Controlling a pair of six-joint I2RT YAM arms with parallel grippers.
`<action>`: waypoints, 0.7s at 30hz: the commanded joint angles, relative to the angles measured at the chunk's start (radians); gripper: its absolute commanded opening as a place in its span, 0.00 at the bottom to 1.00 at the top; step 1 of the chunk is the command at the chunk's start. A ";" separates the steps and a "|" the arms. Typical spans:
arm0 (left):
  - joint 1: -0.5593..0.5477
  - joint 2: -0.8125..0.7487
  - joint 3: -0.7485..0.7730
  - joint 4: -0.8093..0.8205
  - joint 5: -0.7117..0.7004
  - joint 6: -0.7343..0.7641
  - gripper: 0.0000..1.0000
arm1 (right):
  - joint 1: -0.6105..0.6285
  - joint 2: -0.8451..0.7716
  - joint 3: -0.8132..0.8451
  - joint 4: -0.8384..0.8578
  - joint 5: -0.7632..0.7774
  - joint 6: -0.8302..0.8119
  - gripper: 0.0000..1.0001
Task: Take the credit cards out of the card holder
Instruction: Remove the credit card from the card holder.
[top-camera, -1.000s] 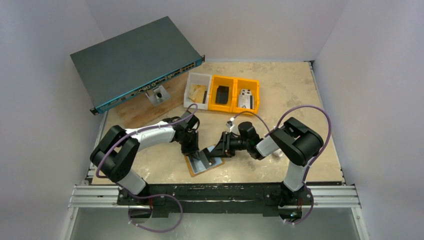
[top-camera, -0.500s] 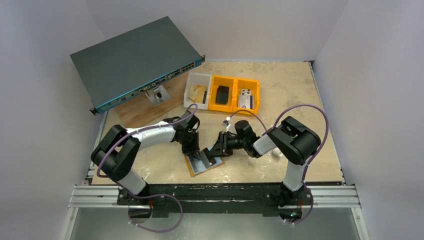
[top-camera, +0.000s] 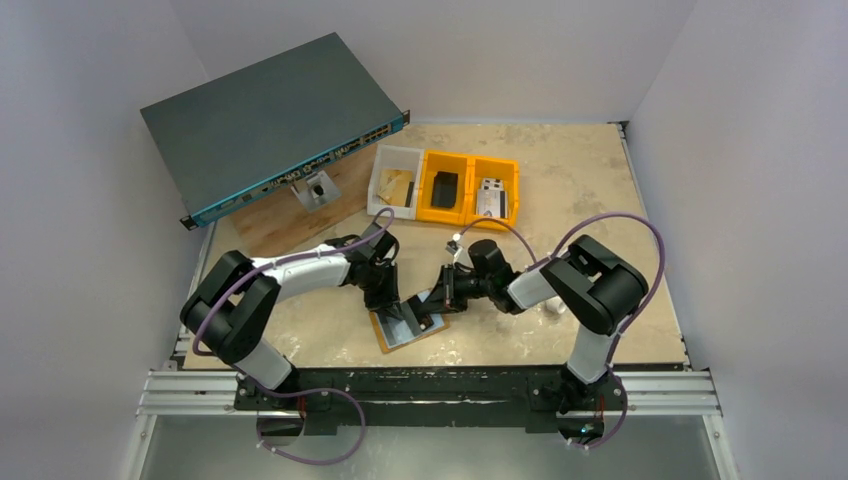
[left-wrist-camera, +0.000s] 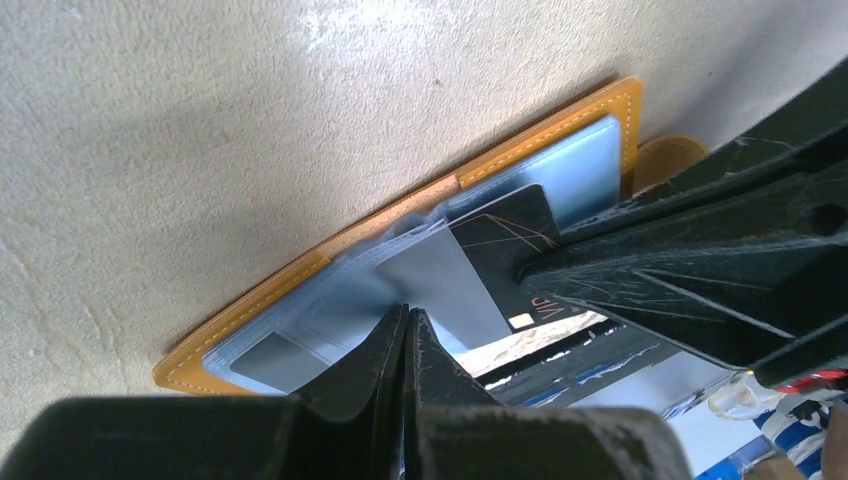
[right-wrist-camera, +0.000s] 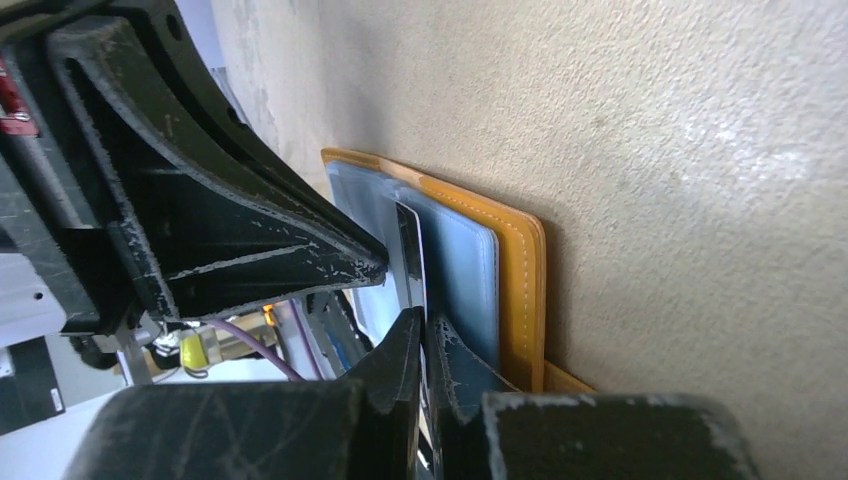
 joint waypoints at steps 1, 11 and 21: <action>-0.006 0.021 -0.063 -0.032 -0.096 0.005 0.00 | -0.032 -0.075 -0.009 -0.132 0.098 -0.062 0.00; -0.006 -0.026 -0.068 -0.015 -0.085 0.003 0.00 | -0.082 -0.219 -0.023 -0.210 0.113 -0.074 0.00; -0.006 -0.174 0.090 -0.116 -0.091 0.046 0.07 | -0.097 -0.361 0.044 -0.321 0.142 -0.070 0.00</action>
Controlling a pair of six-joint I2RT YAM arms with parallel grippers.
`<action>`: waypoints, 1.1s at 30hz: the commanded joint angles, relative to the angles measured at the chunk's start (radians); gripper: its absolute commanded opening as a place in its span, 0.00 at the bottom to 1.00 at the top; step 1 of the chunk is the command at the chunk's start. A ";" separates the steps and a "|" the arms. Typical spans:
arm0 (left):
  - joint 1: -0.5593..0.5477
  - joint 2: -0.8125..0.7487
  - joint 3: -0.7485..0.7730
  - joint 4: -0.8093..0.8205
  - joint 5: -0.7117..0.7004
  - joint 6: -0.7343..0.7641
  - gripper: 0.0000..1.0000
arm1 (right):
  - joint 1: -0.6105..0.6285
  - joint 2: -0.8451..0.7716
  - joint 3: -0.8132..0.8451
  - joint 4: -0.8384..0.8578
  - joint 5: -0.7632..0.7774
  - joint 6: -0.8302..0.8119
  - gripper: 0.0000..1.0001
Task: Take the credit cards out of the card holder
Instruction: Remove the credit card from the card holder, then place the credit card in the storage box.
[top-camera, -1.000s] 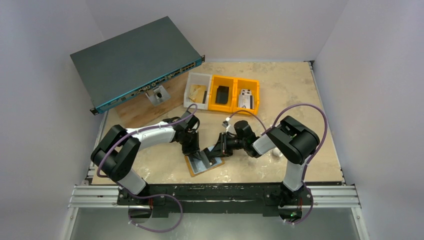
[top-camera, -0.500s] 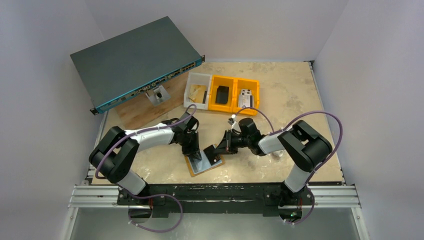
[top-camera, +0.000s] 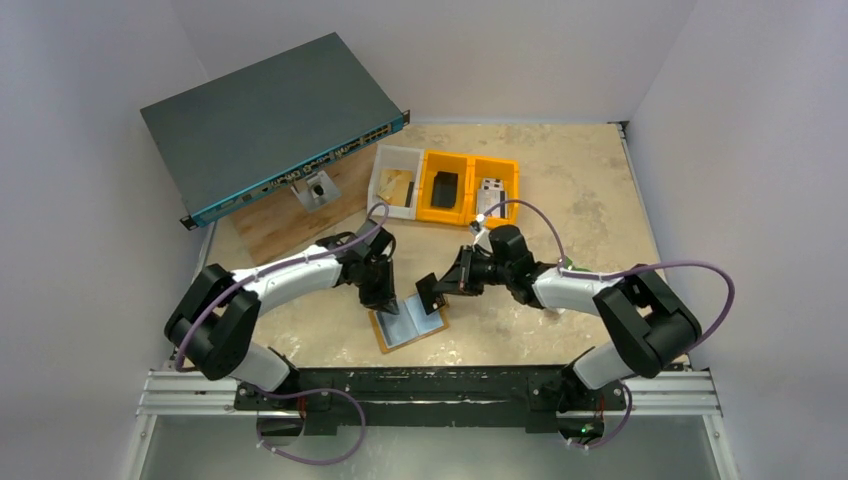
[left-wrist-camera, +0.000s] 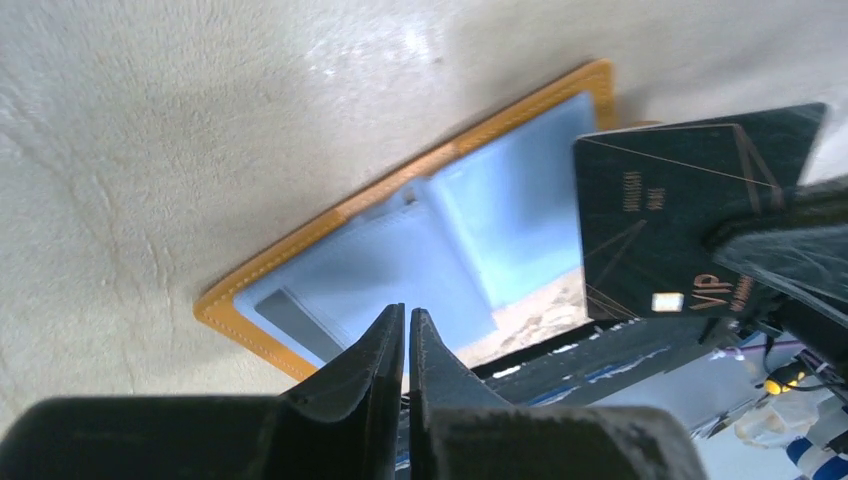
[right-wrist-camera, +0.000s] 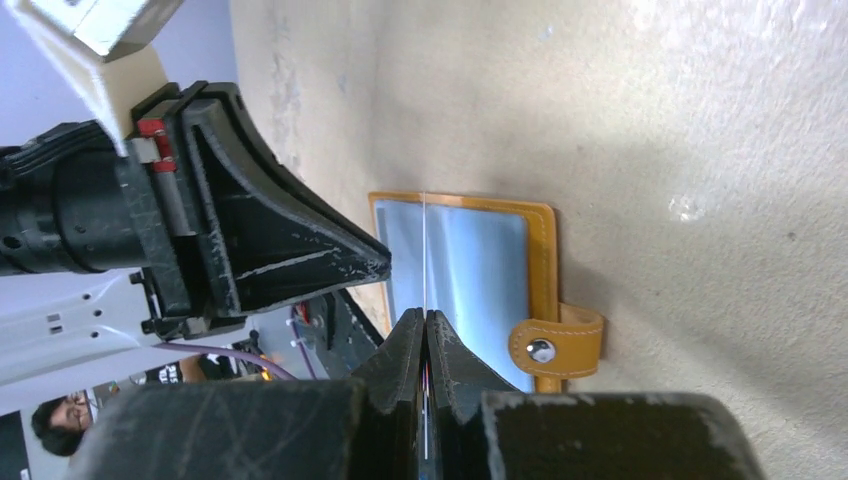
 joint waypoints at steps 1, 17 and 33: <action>-0.002 -0.121 0.108 -0.079 -0.041 0.052 0.17 | -0.017 -0.065 0.056 -0.049 0.039 -0.011 0.00; 0.033 -0.360 0.176 -0.231 -0.123 0.146 0.86 | -0.181 -0.055 0.366 -0.240 0.217 -0.044 0.00; 0.086 -0.393 0.165 -0.235 -0.048 0.208 0.88 | -0.218 0.426 0.939 -0.466 0.397 -0.138 0.00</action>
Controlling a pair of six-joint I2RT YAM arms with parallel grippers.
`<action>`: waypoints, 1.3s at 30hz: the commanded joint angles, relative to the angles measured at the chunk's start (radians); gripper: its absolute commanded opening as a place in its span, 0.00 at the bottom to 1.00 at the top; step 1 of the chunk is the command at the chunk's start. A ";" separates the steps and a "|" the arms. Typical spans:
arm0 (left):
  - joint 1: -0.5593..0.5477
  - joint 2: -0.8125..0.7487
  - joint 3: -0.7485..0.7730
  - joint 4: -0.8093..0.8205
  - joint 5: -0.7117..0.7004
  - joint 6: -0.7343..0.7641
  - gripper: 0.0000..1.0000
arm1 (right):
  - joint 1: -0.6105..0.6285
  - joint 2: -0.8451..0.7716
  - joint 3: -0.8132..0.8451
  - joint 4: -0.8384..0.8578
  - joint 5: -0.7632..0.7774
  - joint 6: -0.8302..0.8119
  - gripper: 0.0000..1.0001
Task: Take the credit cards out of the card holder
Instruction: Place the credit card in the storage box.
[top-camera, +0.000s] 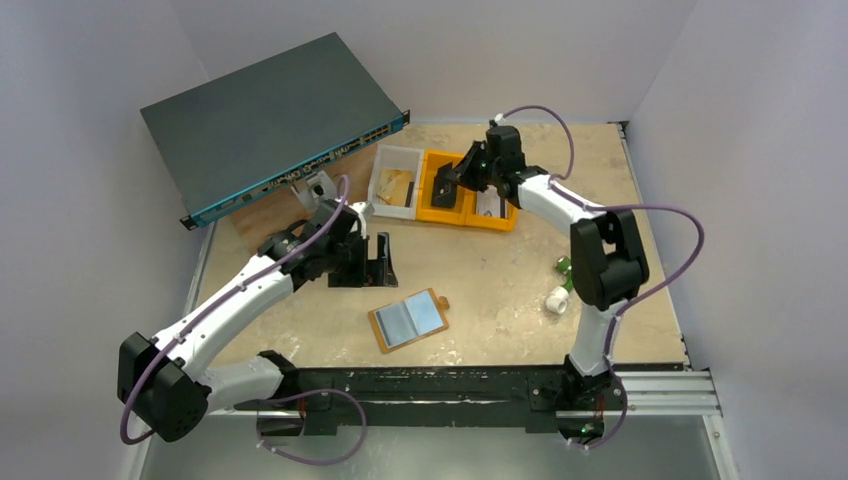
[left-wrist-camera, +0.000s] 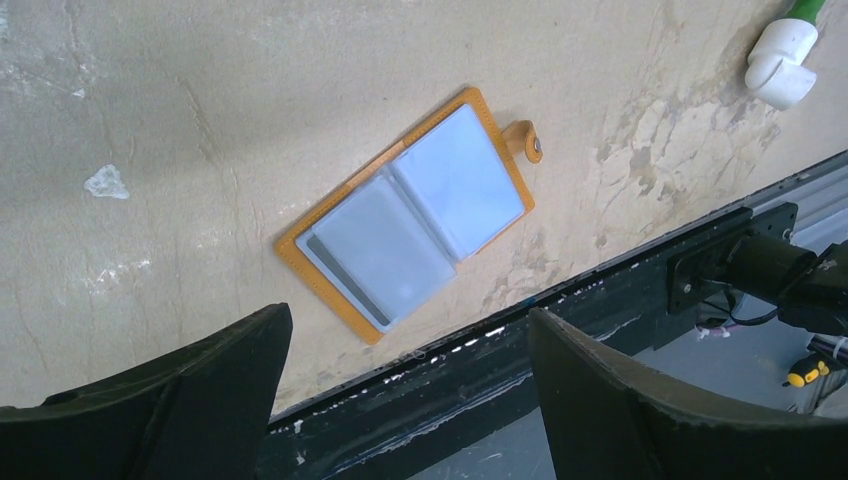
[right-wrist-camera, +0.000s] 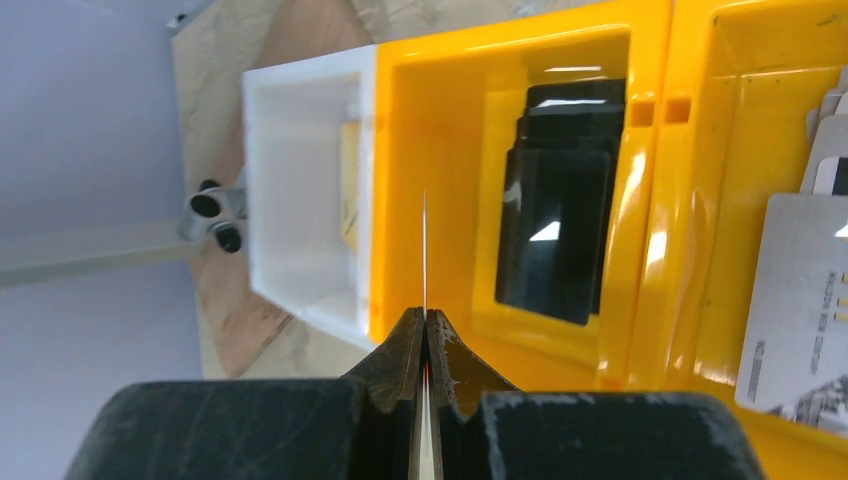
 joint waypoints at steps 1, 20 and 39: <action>0.015 -0.038 0.020 0.001 0.031 0.031 0.88 | -0.003 0.092 0.133 -0.073 0.041 -0.034 0.00; 0.018 -0.047 0.007 0.000 0.043 0.012 0.90 | -0.004 0.210 0.360 -0.236 0.067 -0.084 0.45; 0.110 -0.025 -0.063 -0.007 0.041 -0.039 0.90 | 0.169 -0.180 0.007 -0.319 0.157 -0.177 0.69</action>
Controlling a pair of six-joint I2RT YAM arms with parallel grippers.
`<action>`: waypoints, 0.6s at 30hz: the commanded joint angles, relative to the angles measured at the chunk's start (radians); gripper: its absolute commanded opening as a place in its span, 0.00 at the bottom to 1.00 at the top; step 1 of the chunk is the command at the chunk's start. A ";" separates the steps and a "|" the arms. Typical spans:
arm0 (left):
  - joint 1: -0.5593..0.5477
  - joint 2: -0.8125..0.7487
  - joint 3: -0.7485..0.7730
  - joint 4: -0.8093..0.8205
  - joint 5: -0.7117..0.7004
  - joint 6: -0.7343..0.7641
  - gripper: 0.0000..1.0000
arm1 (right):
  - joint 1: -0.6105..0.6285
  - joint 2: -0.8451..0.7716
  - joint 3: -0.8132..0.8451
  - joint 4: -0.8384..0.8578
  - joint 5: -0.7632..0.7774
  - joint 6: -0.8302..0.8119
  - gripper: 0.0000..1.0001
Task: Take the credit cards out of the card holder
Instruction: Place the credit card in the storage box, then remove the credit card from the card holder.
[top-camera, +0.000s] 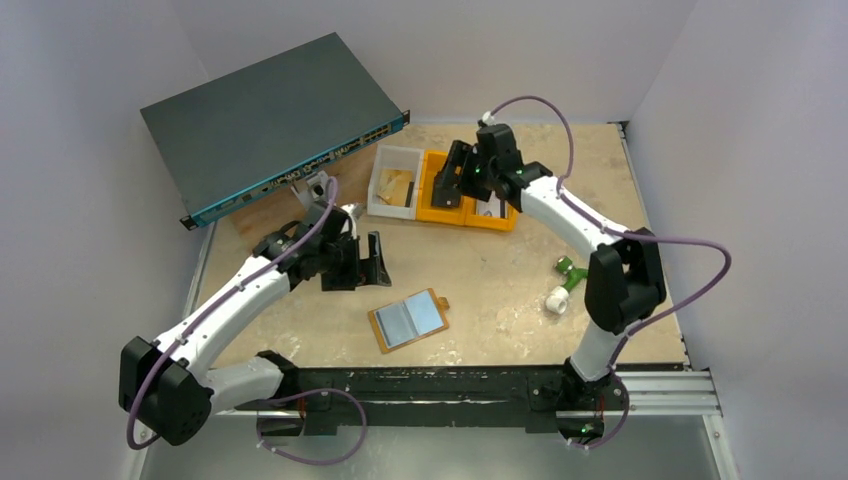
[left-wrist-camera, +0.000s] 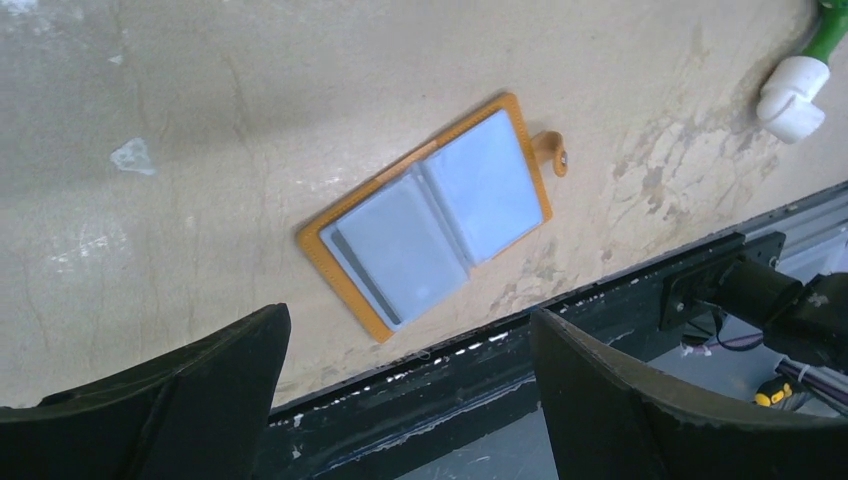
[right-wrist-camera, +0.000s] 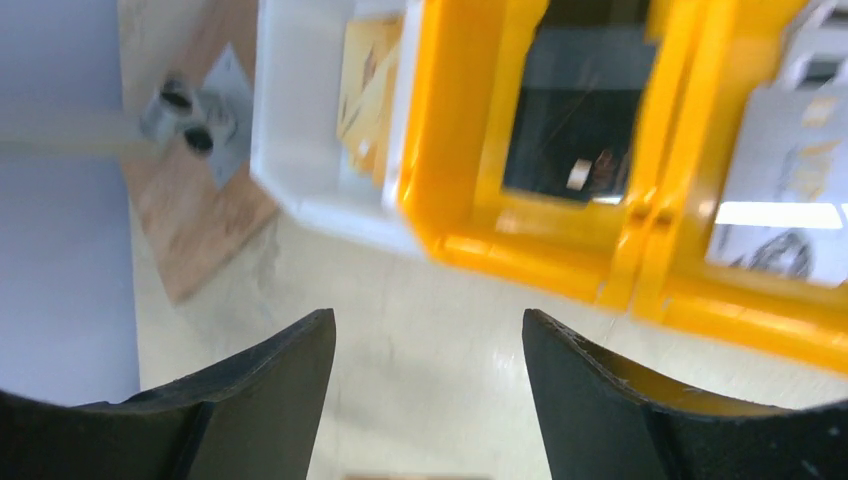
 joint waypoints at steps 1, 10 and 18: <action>0.059 -0.015 -0.038 -0.007 0.001 -0.023 0.90 | 0.142 -0.115 -0.117 -0.013 0.071 -0.044 0.69; 0.127 -0.050 -0.115 -0.036 -0.074 -0.086 0.90 | 0.457 -0.217 -0.349 0.030 0.137 0.015 0.64; 0.153 -0.064 -0.159 -0.029 -0.087 -0.140 0.91 | 0.658 -0.157 -0.384 0.012 0.244 0.028 0.55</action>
